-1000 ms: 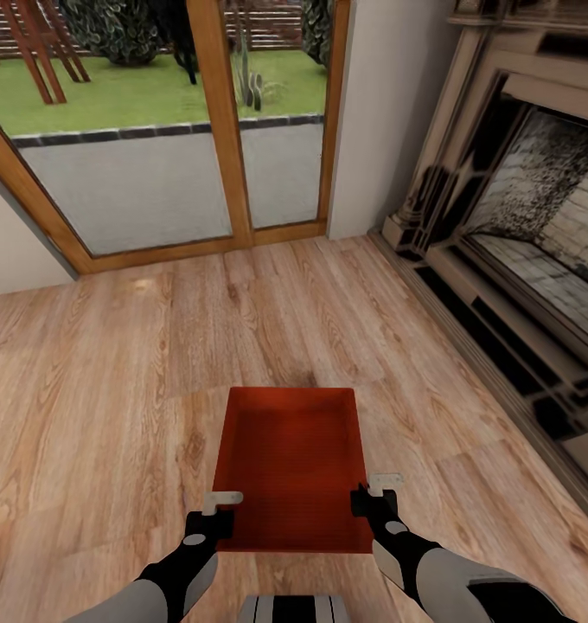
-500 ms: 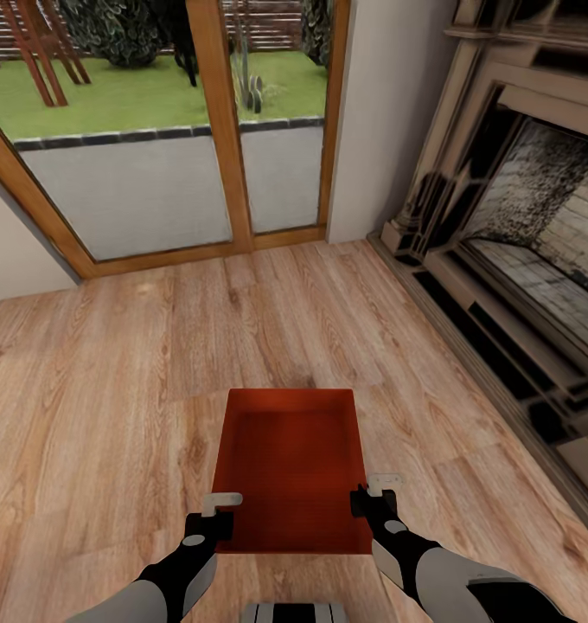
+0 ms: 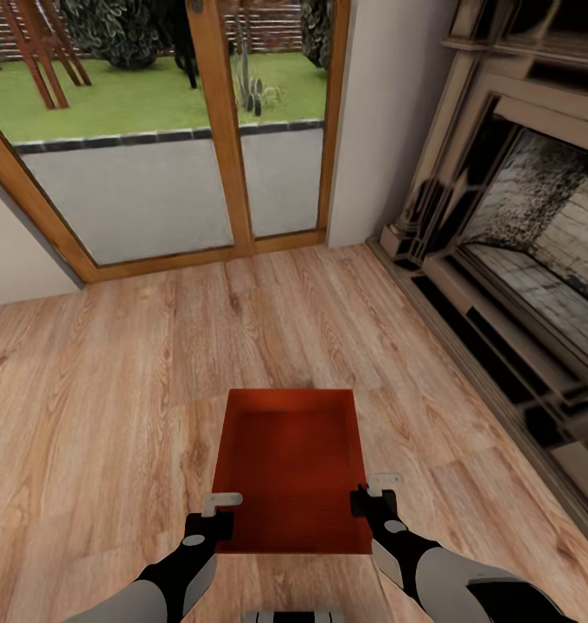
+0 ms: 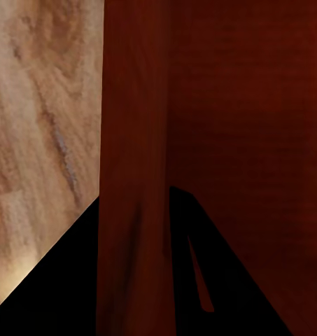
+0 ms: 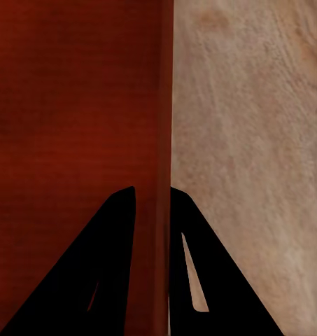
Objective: Move the two storage containers from the living room to the garage. In the garage, place one container on the floor and stack the other container on top of it (either order is fine).
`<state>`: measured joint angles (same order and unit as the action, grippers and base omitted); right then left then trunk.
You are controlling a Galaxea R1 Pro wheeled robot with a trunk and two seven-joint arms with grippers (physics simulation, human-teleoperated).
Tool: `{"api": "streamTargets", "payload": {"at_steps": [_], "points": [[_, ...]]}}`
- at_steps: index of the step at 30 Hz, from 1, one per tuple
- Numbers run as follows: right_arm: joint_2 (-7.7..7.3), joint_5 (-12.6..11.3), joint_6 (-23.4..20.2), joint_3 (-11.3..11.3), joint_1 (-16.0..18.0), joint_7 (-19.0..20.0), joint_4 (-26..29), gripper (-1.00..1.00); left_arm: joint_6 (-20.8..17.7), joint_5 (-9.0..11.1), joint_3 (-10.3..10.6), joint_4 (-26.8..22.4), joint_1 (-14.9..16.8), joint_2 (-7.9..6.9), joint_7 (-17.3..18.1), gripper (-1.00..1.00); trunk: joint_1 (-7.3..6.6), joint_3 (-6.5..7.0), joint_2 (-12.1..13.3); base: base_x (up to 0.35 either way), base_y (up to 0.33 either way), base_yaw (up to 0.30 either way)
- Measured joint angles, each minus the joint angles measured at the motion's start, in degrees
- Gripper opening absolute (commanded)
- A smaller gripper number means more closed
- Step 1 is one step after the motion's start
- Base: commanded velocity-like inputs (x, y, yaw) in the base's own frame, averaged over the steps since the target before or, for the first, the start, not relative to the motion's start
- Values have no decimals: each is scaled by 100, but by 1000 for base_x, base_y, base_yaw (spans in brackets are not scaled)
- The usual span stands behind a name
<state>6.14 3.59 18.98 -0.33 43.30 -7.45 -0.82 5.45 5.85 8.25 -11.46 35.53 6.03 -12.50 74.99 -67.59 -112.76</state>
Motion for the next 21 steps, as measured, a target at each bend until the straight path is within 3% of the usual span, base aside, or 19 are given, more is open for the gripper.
{"api": "streamTargets", "payload": {"at_steps": [21], "points": [[3, 3, -2, -2, 0, -1, 0, -100, -2, 17, 14, 0, 0, -3, -5, -100, -461, 377, 842, 0, 0, 0]]}}
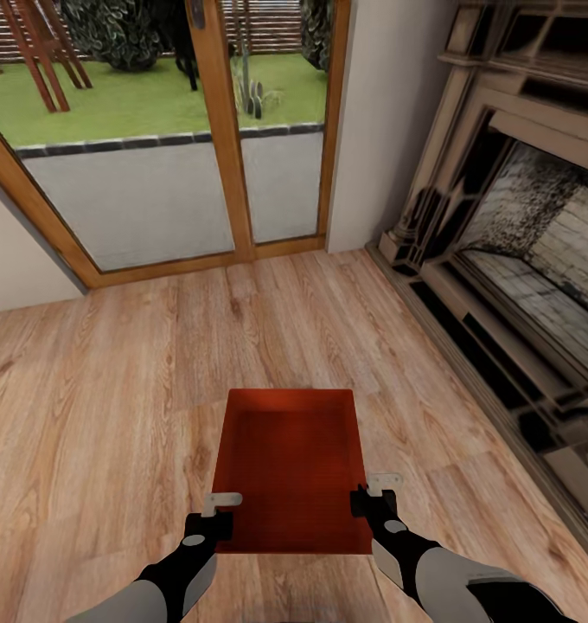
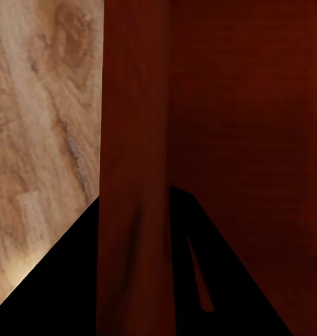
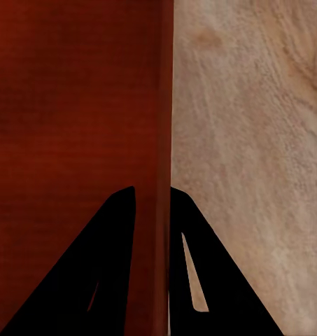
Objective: Move the two storage containers from the living room to the garage. In the garage, place one container on the floor and stack the other container on top of it (either order is fine).
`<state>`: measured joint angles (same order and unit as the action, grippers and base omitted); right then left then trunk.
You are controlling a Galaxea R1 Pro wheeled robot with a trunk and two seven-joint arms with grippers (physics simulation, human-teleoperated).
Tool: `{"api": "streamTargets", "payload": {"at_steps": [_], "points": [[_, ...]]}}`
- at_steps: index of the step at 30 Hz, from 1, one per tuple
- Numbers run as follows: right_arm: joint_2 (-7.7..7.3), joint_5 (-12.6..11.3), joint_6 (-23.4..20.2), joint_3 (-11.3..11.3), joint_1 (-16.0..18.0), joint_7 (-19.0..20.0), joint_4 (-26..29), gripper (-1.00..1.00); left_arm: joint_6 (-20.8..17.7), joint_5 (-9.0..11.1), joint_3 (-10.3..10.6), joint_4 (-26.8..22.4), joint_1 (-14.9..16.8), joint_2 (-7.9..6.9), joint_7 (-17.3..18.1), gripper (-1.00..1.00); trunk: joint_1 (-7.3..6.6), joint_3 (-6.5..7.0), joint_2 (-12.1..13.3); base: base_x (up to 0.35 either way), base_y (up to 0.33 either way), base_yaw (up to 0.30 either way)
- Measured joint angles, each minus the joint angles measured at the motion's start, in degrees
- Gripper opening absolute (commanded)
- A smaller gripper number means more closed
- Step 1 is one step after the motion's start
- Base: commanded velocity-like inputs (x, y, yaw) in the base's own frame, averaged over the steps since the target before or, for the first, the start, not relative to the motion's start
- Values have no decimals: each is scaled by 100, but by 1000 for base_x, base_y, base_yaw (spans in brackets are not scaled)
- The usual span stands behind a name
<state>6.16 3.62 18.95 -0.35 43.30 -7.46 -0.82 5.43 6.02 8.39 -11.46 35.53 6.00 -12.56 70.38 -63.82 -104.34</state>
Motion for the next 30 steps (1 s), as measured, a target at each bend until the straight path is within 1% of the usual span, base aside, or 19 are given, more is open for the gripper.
{"api": "streamTargets", "payload": {"at_steps": [30], "points": [[6, -22, 24, -22, 1, -6, 0, -100, 28, -15, -11, 0, 0, -7, 11, -100, -659, 538, 1203, 0, 0, 0]]}}
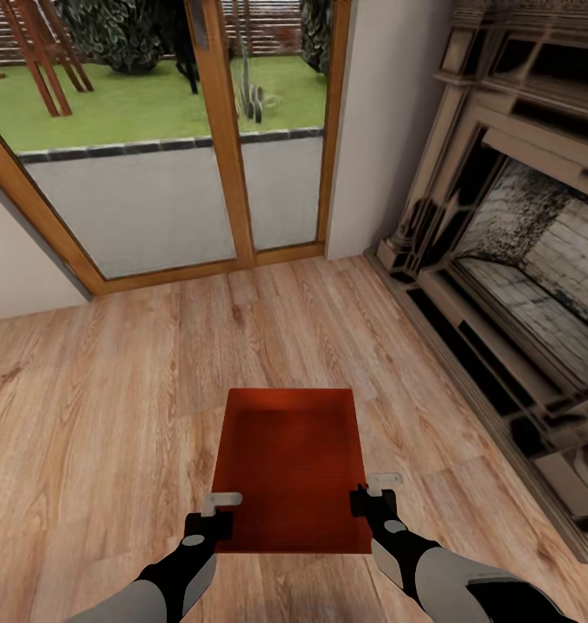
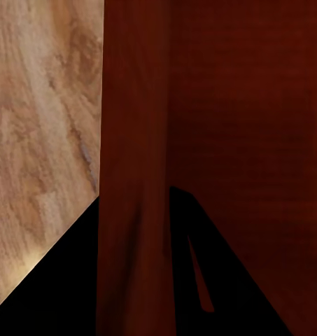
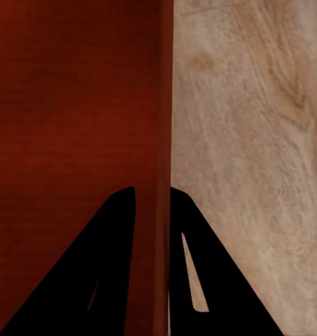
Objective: Move the two storage containers from the living room to the garage. In the garage, place one container on the floor and stack the other container on top of it (either order is fine).
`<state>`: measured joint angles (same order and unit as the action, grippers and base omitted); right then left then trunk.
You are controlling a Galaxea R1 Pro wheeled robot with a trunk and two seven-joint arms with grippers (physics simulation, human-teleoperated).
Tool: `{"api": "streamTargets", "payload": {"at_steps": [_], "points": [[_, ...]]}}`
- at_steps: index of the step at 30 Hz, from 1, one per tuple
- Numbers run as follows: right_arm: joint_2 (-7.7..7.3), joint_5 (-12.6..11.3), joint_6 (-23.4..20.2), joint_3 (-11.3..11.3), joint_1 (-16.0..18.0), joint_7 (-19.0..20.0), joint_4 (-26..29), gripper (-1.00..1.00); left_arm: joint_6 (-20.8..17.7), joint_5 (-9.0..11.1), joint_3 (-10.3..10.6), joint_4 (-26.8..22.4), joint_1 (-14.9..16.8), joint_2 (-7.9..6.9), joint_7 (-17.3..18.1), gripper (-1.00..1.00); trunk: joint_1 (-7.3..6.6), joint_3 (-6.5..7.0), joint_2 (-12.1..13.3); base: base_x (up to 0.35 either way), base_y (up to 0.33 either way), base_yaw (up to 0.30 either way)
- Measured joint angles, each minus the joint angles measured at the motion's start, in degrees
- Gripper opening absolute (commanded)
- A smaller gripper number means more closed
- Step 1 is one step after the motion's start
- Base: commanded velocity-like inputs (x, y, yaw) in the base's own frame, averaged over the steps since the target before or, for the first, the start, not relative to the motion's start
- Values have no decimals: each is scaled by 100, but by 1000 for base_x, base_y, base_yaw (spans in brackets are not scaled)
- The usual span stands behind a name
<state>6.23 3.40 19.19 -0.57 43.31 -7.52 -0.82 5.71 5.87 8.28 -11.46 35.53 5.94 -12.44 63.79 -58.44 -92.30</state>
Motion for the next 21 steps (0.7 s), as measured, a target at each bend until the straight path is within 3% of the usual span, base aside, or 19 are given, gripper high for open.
{"api": "streamTargets", "payload": {"at_steps": [21], "points": [[0, 0, -9, 1, 0, 0, 0, -100, -10, -1, -2, -1, 0, 0, 1, -100, -461, 377, 842, 0, 0, 0]]}}
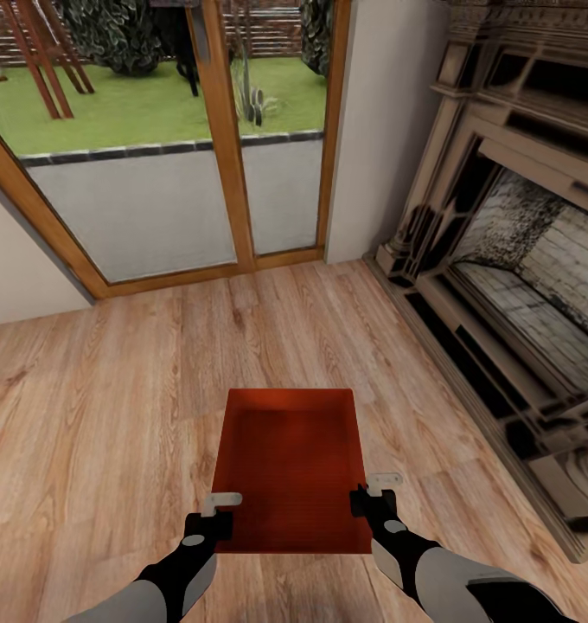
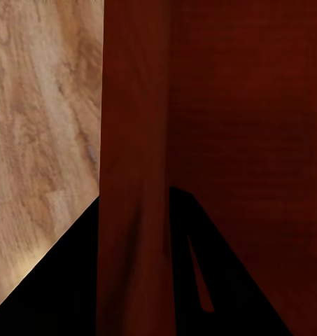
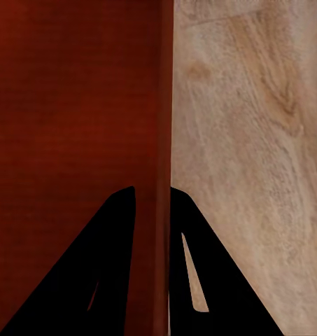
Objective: Move the two storage containers from the living room to the garage. In the garage, place one container on the floor and stack the other container on top of it (either order is fine).
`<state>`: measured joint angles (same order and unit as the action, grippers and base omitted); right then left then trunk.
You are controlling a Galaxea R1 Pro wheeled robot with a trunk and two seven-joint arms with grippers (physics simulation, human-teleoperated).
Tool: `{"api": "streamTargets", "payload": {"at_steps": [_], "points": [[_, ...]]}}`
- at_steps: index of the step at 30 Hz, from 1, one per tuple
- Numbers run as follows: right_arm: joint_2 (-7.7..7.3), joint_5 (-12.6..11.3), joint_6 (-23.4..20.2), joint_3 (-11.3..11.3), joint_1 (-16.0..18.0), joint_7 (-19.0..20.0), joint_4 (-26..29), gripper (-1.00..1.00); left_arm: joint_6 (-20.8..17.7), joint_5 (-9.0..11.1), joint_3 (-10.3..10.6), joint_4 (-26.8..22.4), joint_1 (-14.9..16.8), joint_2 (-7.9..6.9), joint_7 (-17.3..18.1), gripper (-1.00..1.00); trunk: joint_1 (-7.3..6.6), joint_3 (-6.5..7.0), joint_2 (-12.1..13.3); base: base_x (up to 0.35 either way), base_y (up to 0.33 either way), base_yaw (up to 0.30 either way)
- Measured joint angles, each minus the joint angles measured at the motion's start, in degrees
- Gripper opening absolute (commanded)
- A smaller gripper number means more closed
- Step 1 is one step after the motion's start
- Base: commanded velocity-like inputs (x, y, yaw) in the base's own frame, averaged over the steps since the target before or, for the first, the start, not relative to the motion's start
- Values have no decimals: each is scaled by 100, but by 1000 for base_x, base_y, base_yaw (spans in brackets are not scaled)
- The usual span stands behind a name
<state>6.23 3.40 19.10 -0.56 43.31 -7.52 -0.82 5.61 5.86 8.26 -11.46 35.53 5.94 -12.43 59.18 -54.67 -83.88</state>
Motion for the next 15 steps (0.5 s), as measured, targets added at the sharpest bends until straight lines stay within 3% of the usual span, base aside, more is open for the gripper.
{"api": "streamTargets", "payload": {"at_steps": [15], "points": [[14, -49, 17, -57, 0, -23, -2, -100, 28, 23, 20, 9, 0, -4, -12, -100, -330, 269, 602, 0, 0, 0]]}}
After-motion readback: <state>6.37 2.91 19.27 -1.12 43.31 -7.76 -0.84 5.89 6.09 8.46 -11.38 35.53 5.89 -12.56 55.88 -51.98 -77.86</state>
